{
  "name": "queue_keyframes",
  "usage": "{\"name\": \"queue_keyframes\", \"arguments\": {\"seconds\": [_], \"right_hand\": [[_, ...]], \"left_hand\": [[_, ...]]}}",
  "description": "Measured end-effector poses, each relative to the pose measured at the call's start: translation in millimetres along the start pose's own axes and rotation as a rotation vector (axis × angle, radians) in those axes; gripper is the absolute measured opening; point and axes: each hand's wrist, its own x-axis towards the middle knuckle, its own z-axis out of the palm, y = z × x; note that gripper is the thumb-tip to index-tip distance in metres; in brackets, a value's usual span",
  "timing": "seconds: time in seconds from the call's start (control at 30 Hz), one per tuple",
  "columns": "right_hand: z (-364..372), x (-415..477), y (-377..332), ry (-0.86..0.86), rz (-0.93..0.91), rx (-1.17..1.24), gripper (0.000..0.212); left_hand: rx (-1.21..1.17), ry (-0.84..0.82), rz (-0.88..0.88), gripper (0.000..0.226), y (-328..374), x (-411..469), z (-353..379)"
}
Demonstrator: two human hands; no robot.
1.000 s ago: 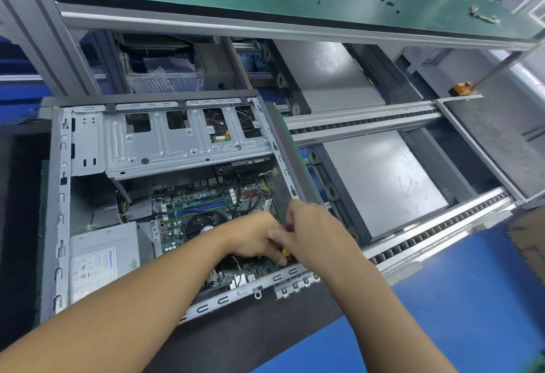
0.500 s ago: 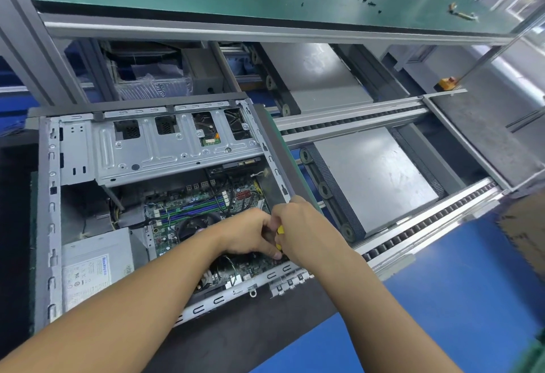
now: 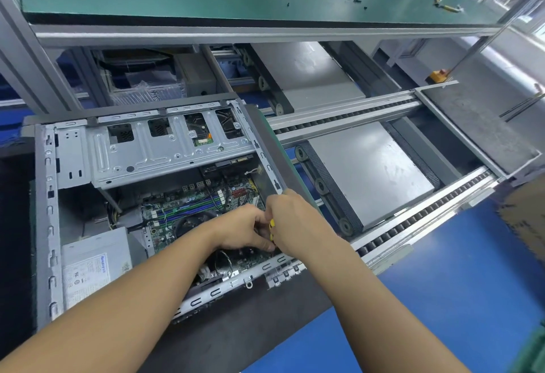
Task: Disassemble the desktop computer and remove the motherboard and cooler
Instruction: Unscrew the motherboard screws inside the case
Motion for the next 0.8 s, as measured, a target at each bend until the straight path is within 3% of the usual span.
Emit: {"name": "queue_keyframes", "arguments": {"seconds": [0.27,0.33,0.47,0.63,0.8], "right_hand": [[1.0,-3.9,-0.9,0.103,0.07,-0.054,0.023],[-1.0,-3.2,0.0,0.061,0.047,-0.051,0.016],[-9.5,-3.4,-0.7,-0.036,-0.016,0.011,0.019],[-16.5,-1.9,1.4,-0.113,-0.064,-0.009,0.031],[-15.4,1.1,8.2,-0.097,-0.07,-0.062,0.03]], "left_hand": [[0.027,0.065,-0.008,0.022,4.8,-5.3,3.7],[0.044,0.06,-0.024,0.026,6.0,-4.8,3.9],[0.069,0.011,-0.046,0.031,10.8,-6.8,2.4],[0.005,0.073,-0.111,0.032,17.5,-11.7,-1.6],[0.021,0.096,-0.138,0.039,20.7,-4.6,1.3]]}}
